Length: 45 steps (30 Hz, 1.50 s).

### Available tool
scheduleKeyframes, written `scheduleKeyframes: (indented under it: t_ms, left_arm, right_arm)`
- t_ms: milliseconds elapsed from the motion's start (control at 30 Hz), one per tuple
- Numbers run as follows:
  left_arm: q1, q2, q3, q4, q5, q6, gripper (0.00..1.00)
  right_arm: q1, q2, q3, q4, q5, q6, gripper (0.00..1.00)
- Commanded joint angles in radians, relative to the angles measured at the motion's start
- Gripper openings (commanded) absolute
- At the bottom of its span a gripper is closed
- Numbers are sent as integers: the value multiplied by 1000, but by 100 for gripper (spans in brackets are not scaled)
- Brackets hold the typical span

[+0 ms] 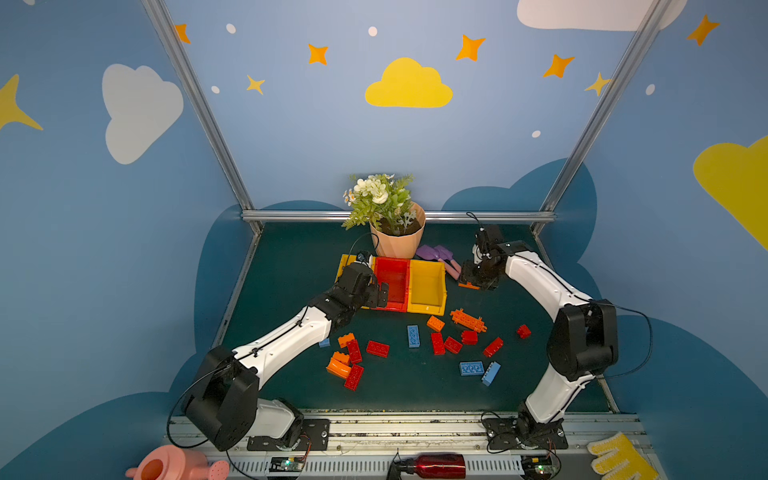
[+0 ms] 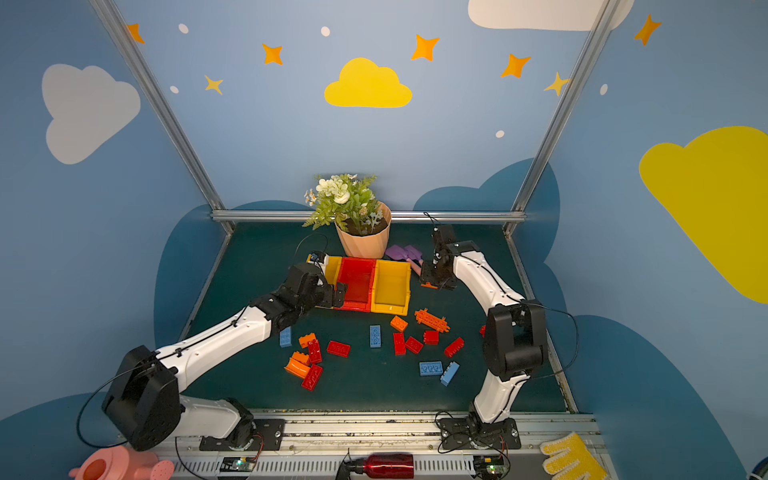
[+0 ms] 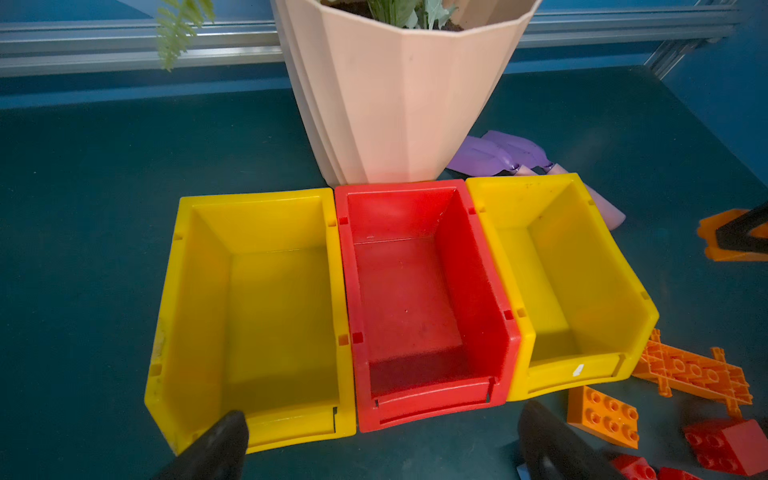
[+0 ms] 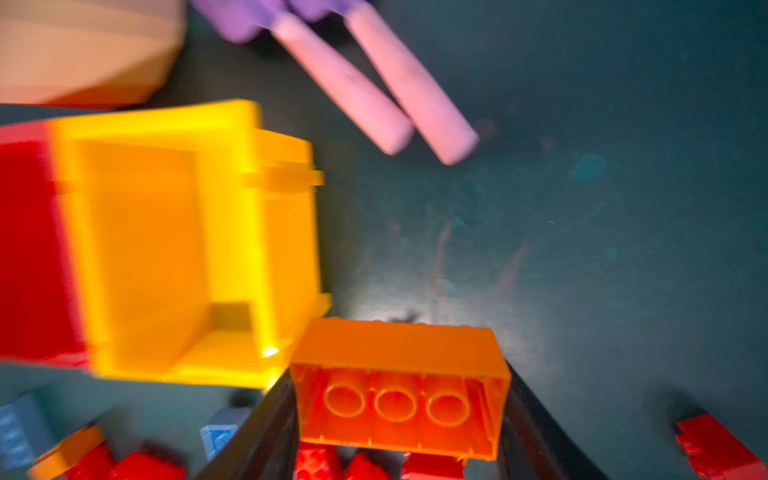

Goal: Sort the legos into containers by color
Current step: 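Lift the orange brick with the right gripper over the yellow bin nearest the shovels, then release the orange brick into the yellow bin and withdraw the right gripper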

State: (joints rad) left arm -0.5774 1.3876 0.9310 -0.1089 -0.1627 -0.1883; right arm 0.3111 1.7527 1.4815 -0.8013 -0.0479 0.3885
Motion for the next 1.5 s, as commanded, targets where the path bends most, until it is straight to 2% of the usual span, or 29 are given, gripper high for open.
scheduleKeyframes:
  t_ms: [0, 367, 733, 833, 1000, 1167, 1300, 1467]
  left_arm:
    - [10, -22, -14, 4, -1, -12, 100]
    - [35, -51, -39, 2, -5, -16, 100]
    - [57, -73, -53, -8, -2, -13, 100]
    - [60, -76, -51, -11, -1, -13, 100]
    - [70, -80, -52, -15, 0, -9, 100]
    - [78, -77, -52, -7, 14, -7, 100]
    - [77, -53, -49, 17, 39, -10, 100]
    - [77, -18, -11, 6, 78, -31, 100]
  right_arm:
    - [47, 0, 61, 1, -48, 5, 42]
    - [190, 150, 231, -1, -17, -17, 42]
    - [212, 283, 310, -8, 20, -14, 43]
    - [212, 319, 344, -22, 13, -18, 48]
    - [214, 361, 407, -50, 2, -17, 66]
    - [212, 342, 447, -83, 17, -32, 71]
    - [209, 295, 438, -103, 32, -39, 81]
    - [208, 213, 385, -157, 87, -29, 82]
